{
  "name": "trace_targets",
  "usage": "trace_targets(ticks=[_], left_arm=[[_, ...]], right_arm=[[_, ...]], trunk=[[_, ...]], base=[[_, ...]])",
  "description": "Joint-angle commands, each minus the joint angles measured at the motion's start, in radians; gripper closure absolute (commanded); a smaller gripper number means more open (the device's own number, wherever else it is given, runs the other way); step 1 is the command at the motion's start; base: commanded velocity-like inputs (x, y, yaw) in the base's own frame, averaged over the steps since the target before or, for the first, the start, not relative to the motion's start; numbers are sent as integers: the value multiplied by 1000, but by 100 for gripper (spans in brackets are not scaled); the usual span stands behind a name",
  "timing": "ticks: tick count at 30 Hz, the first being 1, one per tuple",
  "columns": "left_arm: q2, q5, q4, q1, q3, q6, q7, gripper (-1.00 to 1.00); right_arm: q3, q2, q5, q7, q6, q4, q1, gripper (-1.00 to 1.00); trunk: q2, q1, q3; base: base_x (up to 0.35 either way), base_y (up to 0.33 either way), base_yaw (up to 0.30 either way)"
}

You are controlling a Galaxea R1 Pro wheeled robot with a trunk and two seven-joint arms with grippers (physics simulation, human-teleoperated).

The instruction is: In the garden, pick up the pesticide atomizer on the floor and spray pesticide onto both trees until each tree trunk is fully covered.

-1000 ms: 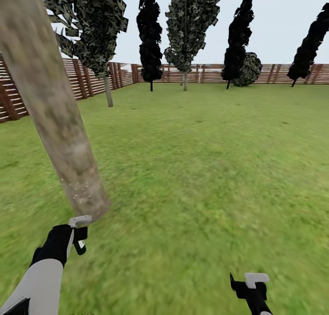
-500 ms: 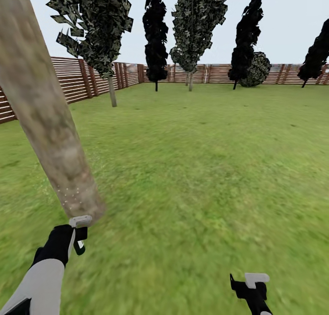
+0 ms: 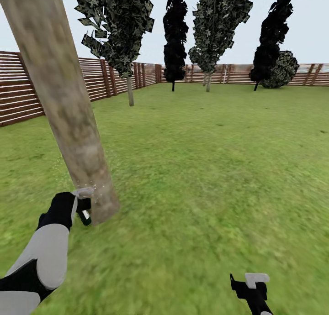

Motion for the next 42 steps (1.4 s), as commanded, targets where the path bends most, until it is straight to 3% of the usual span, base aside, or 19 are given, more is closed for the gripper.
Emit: trace_targets(ticks=[1, 4, 8, 11, 14, 24, 35, 42], left_arm=[[3, -14, -1, -19, 4, 8, -10, 100], [19, -16, -5, -65, 2, 14, -11, 100], [47, -16, 3, -72, -1, 14, -11, 100], [48, -15, -4, -66, -57, 14, -11, 100], [48, -13, -7, -64, -76, 15, -11, 100], [49, -9, -7, -64, -69, 15, -10, 100], [47, -9, -7, -64, -73, 15, -9, 100], [47, -9, -7, -63, -74, 13, -8, 100]], right_arm=[[-4, 0, 11, -6, -3, 2, -1, -100], [-4, -1, 11, -6, -4, 2, -1, -100], [-4, -2, 11, -6, -4, 2, -1, -100], [-4, -2, 11, -6, -3, 2, -1, -100], [-4, -2, 11, -6, -4, 2, -1, -100], [-4, -2, 11, -6, -3, 2, -1, -100], [-4, -1, 11, -6, -4, 2, -1, -100], [-4, -2, 11, -6, -3, 2, -1, -100]], trunk=[[0, 0, -1], [0, 0, -1], [0, 0, -1], [0, 0, -1], [0, 0, -1], [0, 0, -1], [0, 0, -1], [0, 0, -1]], base=[[0, 0, 34], [0, 0, 7], [0, 0, 0], [0, -23, 0], [0, -226, 0], [2, -270, 3], [142, -256, 241], [192, -231, 18]])
